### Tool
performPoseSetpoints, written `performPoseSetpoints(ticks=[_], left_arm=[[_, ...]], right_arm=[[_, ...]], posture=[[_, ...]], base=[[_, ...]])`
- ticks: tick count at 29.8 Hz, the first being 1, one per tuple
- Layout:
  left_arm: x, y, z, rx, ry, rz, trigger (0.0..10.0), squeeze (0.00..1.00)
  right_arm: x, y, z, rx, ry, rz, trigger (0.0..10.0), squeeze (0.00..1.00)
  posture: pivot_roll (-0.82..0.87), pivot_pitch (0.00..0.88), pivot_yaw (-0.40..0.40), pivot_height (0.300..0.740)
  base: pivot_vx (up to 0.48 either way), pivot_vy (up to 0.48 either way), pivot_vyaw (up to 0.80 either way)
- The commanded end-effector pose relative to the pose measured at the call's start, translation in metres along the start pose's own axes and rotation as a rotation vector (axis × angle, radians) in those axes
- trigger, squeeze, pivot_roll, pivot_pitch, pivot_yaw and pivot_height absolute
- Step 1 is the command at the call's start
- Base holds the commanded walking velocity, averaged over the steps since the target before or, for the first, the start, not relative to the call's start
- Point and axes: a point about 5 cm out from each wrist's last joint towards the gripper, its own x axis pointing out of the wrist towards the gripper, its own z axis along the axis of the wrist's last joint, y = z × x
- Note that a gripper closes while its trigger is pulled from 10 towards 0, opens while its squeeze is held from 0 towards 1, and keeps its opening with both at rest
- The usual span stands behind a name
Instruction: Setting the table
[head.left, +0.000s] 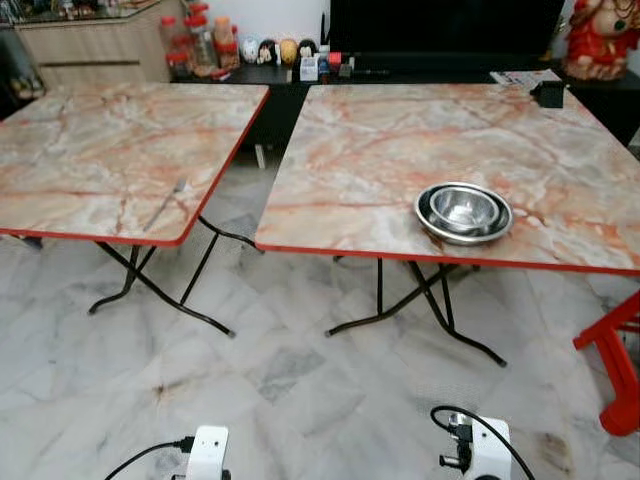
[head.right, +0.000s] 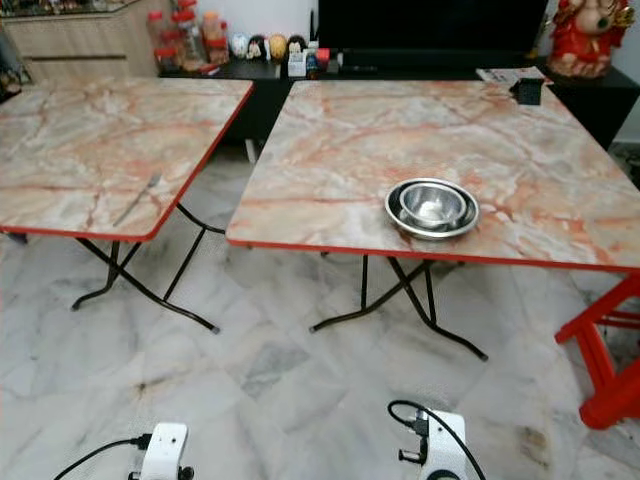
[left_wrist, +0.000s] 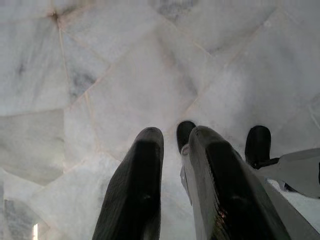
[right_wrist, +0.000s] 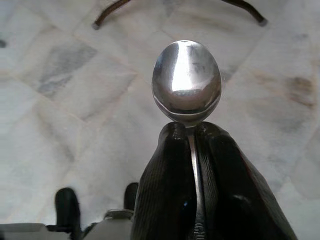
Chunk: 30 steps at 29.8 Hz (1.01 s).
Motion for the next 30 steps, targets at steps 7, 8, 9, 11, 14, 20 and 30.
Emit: performPoseSetpoints(ticks=[7,8,9,11,14,20,30], left_arm=[[0.0003,0.0038,0.0021,0.012,0.001,0.009,10.0,0.0],[0.0004,0.0037,0.0023,0.013,0.001,0.008,10.0,0.0],[0.0004,0.0036,0.0024,0.013,0.0,0.008,10.0,0.0],[0.0005,0.0036,0.0026,0.013,0.0,0.008,10.0,0.0],[0.0005,0.0036,0.003,0.015,0.0,0.007,10.0,0.0],[0.0006,0.0034,0.0035,0.016,0.0,0.005,10.0,0.0],[0.0007,0.0039,0.004,0.016,-0.001,0.007,10.0,0.0]], right_arm=[[0.0012,0.0061,0.0032,0.013,-0.009,0.019,10.0,0.0],[0.001,0.005,0.0026,0.013,-0.007,0.016,10.0,0.0],[0.0008,0.0042,0.0022,0.013,-0.005,0.013,10.0,0.0],[0.0007,0.0033,0.0016,0.015,-0.003,0.01,10.0,0.0],[0.0004,0.0015,0.001,0.021,-0.001,0.003,10.0,0.0],[0.0005,0.0018,0.0009,0.024,0.0,0.001,10.0,0.0],[0.0007,0.0031,0.0011,0.023,0.002,0.004,10.0,0.0]], posture=[[-0.09,0.0,0.01,0.74],[-0.09,0.0,0.011,0.74],[-0.09,0.0,0.011,0.74],[-0.1,0.0,0.012,0.74],[-0.1,0.0,0.013,0.74],[-0.1,0.0,0.013,0.74],[-0.09,0.0,0.015,0.74]], base=[[0.299,0.0,0.0],[0.319,0.0,0.0],[0.319,0.0,0.0],[0.326,0.0,0.0],[0.33,0.0,0.0],[0.341,0.0,0.0],[0.347,0.0,0.0]])
